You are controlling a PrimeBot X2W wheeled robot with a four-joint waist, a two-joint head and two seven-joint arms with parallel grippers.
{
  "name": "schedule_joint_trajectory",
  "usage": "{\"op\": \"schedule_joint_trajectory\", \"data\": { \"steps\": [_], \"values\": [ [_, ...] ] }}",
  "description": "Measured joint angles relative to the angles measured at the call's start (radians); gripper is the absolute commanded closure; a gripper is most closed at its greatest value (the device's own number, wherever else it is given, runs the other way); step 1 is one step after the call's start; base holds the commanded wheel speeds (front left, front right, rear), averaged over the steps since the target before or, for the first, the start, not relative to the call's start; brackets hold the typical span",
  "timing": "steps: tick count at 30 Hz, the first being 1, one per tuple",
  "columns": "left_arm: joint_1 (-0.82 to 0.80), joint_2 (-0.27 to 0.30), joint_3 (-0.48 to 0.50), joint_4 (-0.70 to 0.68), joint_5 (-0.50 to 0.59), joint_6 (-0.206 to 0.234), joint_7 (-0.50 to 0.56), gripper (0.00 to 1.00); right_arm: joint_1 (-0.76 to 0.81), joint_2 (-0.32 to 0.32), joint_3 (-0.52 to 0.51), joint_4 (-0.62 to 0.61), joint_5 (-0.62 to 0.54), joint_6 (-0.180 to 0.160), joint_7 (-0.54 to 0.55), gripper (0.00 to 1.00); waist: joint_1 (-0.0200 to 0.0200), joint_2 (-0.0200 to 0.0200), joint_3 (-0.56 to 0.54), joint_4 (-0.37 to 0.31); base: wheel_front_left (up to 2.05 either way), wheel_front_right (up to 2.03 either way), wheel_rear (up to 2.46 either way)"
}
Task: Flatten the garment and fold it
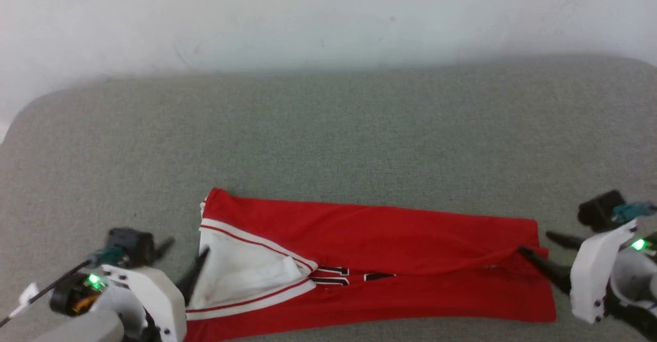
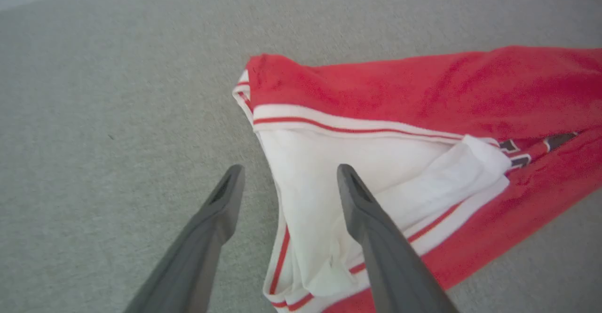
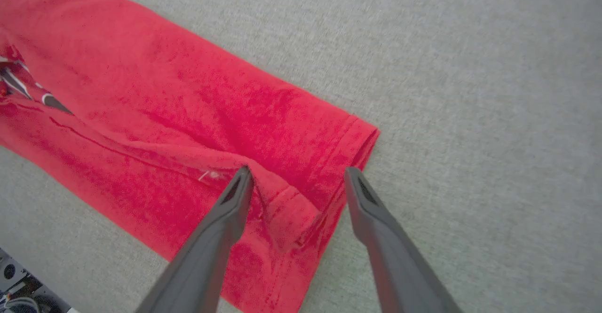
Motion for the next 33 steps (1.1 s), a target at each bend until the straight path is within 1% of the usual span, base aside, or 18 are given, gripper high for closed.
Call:
{"op": "schedule_joint_trajectory", "data": {
  "steps": [2, 5, 6, 8, 12, 14, 17, 18, 19, 21, 22, 24, 28, 31, 33],
  "values": [
    [0.0, 0.002, 0.041, -0.003, 0.029, 0.054, -0.076, 0.0, -0.002, -0.022, -0.039, -0.035, -0.001, 0.0, 0.0, 0.0, 0.0, 0.0, -0.014, -0.001, 0.0, 0.0, 0.0],
    [0.004, -0.002, 0.134, -0.034, 0.094, 0.151, -0.114, 0.0, -0.007, -0.064, -0.091, -0.1, -0.013, 0.0, 0.02, 0.0, 0.0, 0.0, -0.03, -0.003, 0.0, 0.0, 0.0],
    [0.016, -0.011, 0.19, -0.055, 0.129, 0.184, -0.115, 0.0, -0.009, -0.077, -0.108, -0.119, -0.014, 0.0, 0.036, 0.0, -0.0001, 0.0, -0.034, -0.004, 0.0, 0.0, 0.0],
    [0.055, -0.048, 0.323, -0.109, 0.226, 0.242, -0.116, 0.0, -0.011, -0.099, -0.138, -0.156, -0.014, 0.0, 0.08, 0.0, -0.0001, 0.0, -0.033, -0.004, 0.0, 0.0, 0.0],
    [0.205, -0.153, 0.533, -0.176, 0.424, 0.306, -0.116, 0.0, -0.015, -0.134, -0.165, -0.185, -0.024, 0.0, 0.209, 0.0, -0.0001, 0.0, -0.021, -0.003, 0.0, 0.0, 0.0],
    [0.281, -0.209, 0.622, -0.193, 0.514, 0.317, -0.116, 0.0, -0.021, -0.137, -0.171, -0.186, -0.022, 0.0, 0.276, 0.0, 0.0, 0.0, -0.014, -0.002, 0.0, 0.0, 0.0],
    [0.367, -0.301, 0.748, -0.207, 0.63, 0.316, -0.116, 0.0, -0.029, -0.135, -0.175, -0.176, -0.021, 0.0, 0.371, 0.0, 0.0, 0.0, -0.001, 0.004, 0.0, 0.0, 0.0],
    [0.389, -0.33, 0.783, -0.211, 0.663, 0.31, -0.116, 0.0, -0.029, -0.132, -0.174, -0.168, -0.021, 0.0, 0.4, 0.0, 0.0, 0.0, 0.003, 0.007, 0.0, 0.0, 0.0],
    [0.408, -0.358, 0.821, -0.214, 0.693, 0.296, -0.116, 0.0, -0.029, -0.128, -0.172, -0.157, -0.019, 0.0, 0.429, 0.0, 0.0, 0.0, 0.006, 0.01, 0.0, 0.0, 0.0],
    [0.434, -0.417, 0.89, -0.226, 0.745, 0.258, -0.116, 0.0, -0.029, -0.109, -0.167, -0.133, -0.012, 0.0, 0.477, 0.0, 0.0, 0.0, 0.013, 0.018, 0.0, 0.0, 0.0],
    [0.445, -0.444, 0.917, -0.229, 0.765, 0.229, -0.116, 0.0, -0.029, -0.095, -0.164, -0.122, -0.007, 0.0, 0.496, 0.0, -0.0001, 0.0, 0.016, 0.022, 0.0, 0.0, 0.0],
    [0.459, -0.504, 0.975, -0.236, 0.786, 0.155, -0.116, 0.0, -0.028, -0.064, -0.159, -0.098, -0.003, 0.0, 0.521, 0.0, 0.0, 0.0, 0.025, 0.03, 0.0, 0.0, 0.0],
    [0.482, -0.588, 1.074, -0.227, 0.849, 0.026, -0.116, 0.0, -0.026, 0.005, -0.163, -0.031, -0.002, 0.0, 0.53, 0.0, 0.0, 0.0, 0.046, 0.046, 0.0, 0.0, 0.0],
    [0.49, -0.64, 1.131, -0.213, 0.903, -0.045, -0.116, 0.0, -0.015, 0.041, -0.15, 0.021, -0.008, 0.0, 0.547, 0.0, 0.0, 0.0, 0.062, 0.058, 0.0, 0.0, 0.0],
    [0.49, -0.669, 1.16, -0.206, 0.939, -0.084, -0.116, 0.0, -0.012, 0.049, -0.153, 0.041, -0.01, 0.0, 0.545, 0.0, -0.0001, 0.0, 0.072, 0.067, 0.0, 0.0, 0.0]
  ]
}}
